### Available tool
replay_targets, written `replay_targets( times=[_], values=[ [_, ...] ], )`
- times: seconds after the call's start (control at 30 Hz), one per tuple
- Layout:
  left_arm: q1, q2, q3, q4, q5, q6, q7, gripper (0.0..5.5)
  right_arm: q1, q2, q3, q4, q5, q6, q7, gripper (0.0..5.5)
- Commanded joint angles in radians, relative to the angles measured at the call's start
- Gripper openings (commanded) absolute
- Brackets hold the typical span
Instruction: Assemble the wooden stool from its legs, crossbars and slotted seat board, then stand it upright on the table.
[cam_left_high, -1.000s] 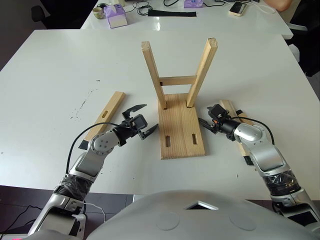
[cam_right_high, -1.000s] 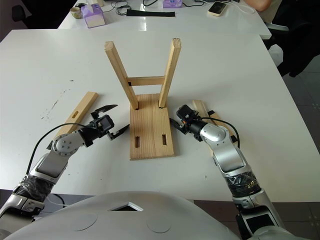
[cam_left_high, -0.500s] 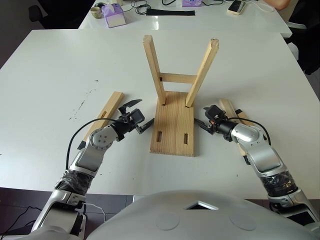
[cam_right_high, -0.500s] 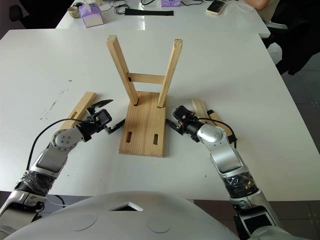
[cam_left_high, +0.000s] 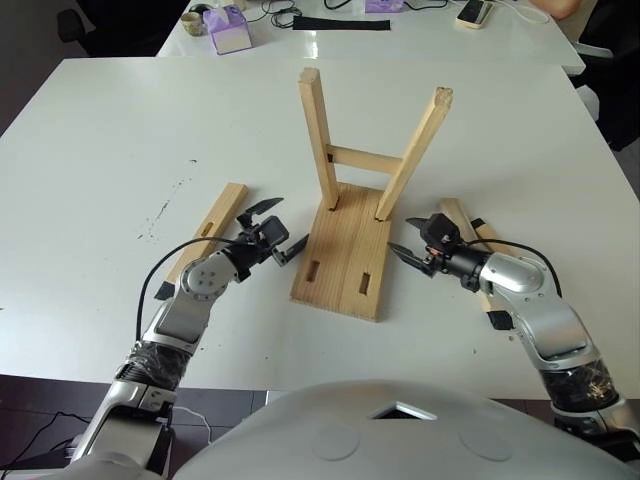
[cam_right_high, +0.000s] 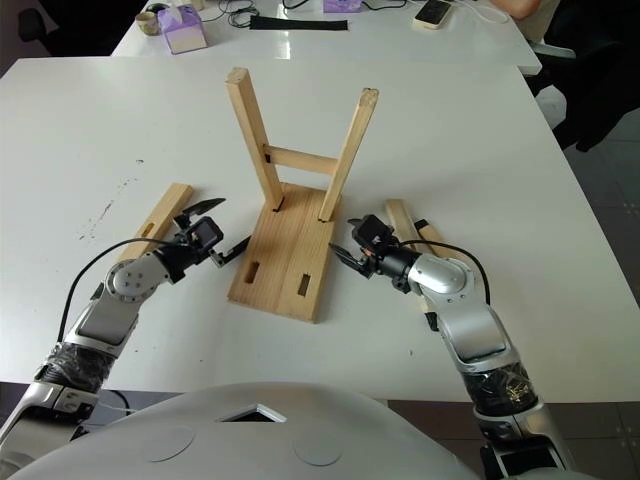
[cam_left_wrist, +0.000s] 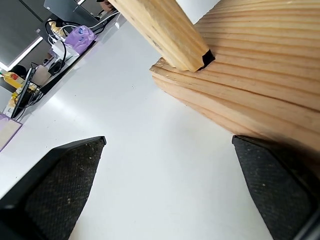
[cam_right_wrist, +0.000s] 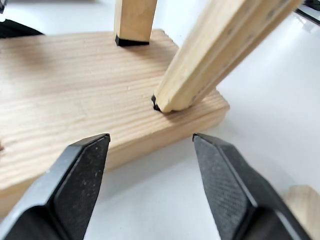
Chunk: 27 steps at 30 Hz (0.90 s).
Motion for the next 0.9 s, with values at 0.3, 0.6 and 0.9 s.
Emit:
replay_targets(
  times=[0.3,0.6,0.9],
  values=[
    [0.061,0.026,0.027,-0.067,-0.018,0.088,-0.044,4.70,0.036,0.005,-0.032,-0.001,0.020,0.000,-0.022,3.08],
    [0.108,0.045,0.182,-0.228,-0.117,0.197,-0.037,4.70,0.159,-0.058,-0.400,-0.225,0.261,0.127,0.008,3.08],
    [0.005,-0.015,0.411,-0.425,-0.369,0.542,0.060,4.70,0.390,-0.158,-0.654,-0.013,0.281,0.042,0.165,3.08]
  ],
)
